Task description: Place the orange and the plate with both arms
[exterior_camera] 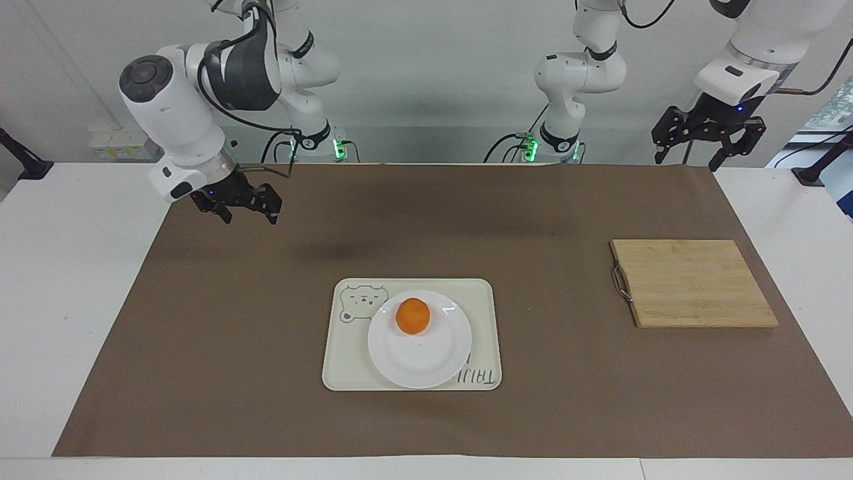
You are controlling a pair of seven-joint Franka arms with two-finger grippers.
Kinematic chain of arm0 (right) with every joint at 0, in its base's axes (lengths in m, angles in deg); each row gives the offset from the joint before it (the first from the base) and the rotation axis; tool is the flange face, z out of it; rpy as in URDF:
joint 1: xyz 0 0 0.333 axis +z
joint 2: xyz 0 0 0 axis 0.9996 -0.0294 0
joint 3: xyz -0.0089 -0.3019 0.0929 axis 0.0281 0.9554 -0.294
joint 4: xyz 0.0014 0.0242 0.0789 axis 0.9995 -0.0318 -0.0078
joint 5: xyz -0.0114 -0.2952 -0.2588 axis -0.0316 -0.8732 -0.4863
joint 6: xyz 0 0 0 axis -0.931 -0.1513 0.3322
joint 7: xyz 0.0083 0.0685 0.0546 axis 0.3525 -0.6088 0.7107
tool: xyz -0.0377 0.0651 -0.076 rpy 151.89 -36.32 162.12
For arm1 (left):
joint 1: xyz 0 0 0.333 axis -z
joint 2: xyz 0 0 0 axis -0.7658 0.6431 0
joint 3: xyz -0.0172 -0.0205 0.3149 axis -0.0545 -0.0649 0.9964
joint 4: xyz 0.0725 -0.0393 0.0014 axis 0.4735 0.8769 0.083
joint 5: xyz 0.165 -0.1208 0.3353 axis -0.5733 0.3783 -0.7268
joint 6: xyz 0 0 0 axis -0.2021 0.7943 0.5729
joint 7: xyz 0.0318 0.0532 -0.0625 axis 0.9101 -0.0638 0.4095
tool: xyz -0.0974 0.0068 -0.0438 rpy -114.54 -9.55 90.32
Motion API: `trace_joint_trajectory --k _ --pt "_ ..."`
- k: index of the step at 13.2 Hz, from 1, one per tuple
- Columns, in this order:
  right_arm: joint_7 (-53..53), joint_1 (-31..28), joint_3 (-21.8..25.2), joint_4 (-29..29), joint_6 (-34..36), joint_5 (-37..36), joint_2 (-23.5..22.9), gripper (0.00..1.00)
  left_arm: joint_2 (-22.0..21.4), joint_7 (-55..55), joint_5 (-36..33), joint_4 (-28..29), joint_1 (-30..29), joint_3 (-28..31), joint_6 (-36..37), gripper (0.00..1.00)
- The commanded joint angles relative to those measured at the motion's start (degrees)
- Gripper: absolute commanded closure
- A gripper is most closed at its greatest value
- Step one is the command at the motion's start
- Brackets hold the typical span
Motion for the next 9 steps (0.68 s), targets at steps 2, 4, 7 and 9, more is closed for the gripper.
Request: trace_joint_trajectory --k 2,4,7,9 --pt "-0.89 -0.42 -0.44 5.64 3.39 -2.06 0.1 0.0 -0.4 0.41 0.23 -0.26 -0.6 -0.35 0.18 0.0" --pt "-0.81 -0.42 -0.35 8.1 6.03 -2.15 0.19 0.0 -0.49 0.41 0.23 -0.26 -0.6 -0.35 0.18 0.0" --pt "-0.37 -3.83 -1.57 10.66 7.0 -2.24 0.1 0.0 -0.48 0.41 0.23 -0.26 -0.6 -0.35 0.18 0.0" --pt "-0.28 -6.74 -5.08 10.93 7.0 -2.85 -0.08 0.0 -0.49 0.41 0.23 -0.26 -0.6 -0.35 0.18 0.0"
